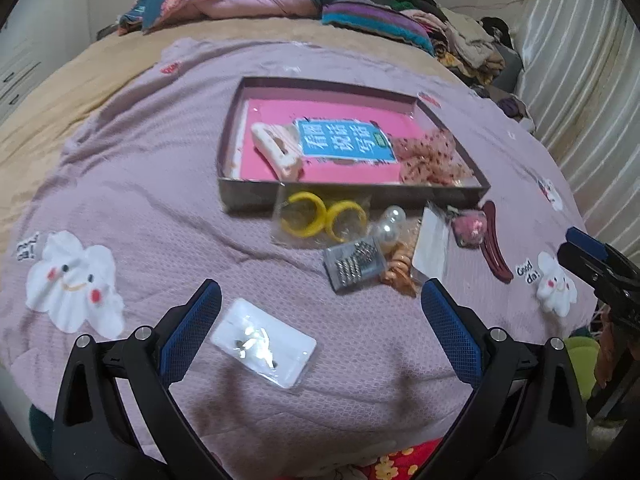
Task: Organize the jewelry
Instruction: 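Lift both tools away from the box toward the remaining accessories, then grasp the rhinestone hairpin case with the left tool while the right tool grasps the pink fluffy clip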
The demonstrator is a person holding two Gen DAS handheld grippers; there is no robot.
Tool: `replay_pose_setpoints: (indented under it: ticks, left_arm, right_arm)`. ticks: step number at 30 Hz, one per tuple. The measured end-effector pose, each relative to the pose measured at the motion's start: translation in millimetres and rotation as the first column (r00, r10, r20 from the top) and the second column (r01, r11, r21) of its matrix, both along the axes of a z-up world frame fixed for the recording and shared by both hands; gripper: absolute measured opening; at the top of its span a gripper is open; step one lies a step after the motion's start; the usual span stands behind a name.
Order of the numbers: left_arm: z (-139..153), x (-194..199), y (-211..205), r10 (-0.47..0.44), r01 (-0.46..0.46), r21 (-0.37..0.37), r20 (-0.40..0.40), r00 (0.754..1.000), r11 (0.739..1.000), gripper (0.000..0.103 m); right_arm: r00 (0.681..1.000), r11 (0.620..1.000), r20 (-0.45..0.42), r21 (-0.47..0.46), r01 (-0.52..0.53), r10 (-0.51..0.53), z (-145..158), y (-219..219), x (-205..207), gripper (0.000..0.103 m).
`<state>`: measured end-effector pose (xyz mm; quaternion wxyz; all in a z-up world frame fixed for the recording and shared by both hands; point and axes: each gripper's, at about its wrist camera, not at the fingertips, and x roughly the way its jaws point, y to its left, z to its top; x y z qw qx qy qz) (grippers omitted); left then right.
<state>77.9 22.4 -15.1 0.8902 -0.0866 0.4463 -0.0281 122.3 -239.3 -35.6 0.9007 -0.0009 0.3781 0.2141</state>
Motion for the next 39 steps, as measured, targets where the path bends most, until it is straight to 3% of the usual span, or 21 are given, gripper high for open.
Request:
replay_pose_setpoints:
  ticks: [7, 15, 25, 26, 36, 39]
  left_arm:
    - [-20, 13, -7, -0.039, 0.038, -0.031, -0.044, 0.998, 0.999, 0.092]
    - [-42, 38, -7, -0.042, 0.027, -0.130, -0.112, 0.993, 0.991, 0.066]
    - [-51, 58, -12, -0.049, 0.021, -0.192, -0.143, 0.988, 0.981, 0.044]
    - [-52, 59, -13, -0.051, 0.024, -0.186, -0.144, 0.988, 0.982, 0.040]
    - [-50, 49, -6, -0.057, 0.031, -0.189, -0.133, 0.989, 0.982, 0.040]
    - [-46, 45, -2, -0.051, 0.026, -0.188, -0.129, 0.990, 0.982, 0.040]
  right_arm:
    - [0.999, 1.000, -0.033, -0.015, -0.009, 0.008, -15, 3, 9, 0.090]
    - [0.999, 0.999, -0.054, -0.044, -0.009, 0.006, -29, 6, 22, 0.086]
    - [0.997, 0.996, -0.067, -0.082, -0.037, 0.032, -41, 19, 40, 0.083]
    - [0.997, 0.995, -0.069, -0.086, -0.041, 0.035, -43, 21, 43, 0.082]
    - [0.990, 0.994, -0.132, -0.098, -0.052, 0.039, -64, 38, 76, 0.056]
    - [0.991, 0.994, -0.126, -0.096, -0.052, 0.040, -68, 40, 81, 0.043]
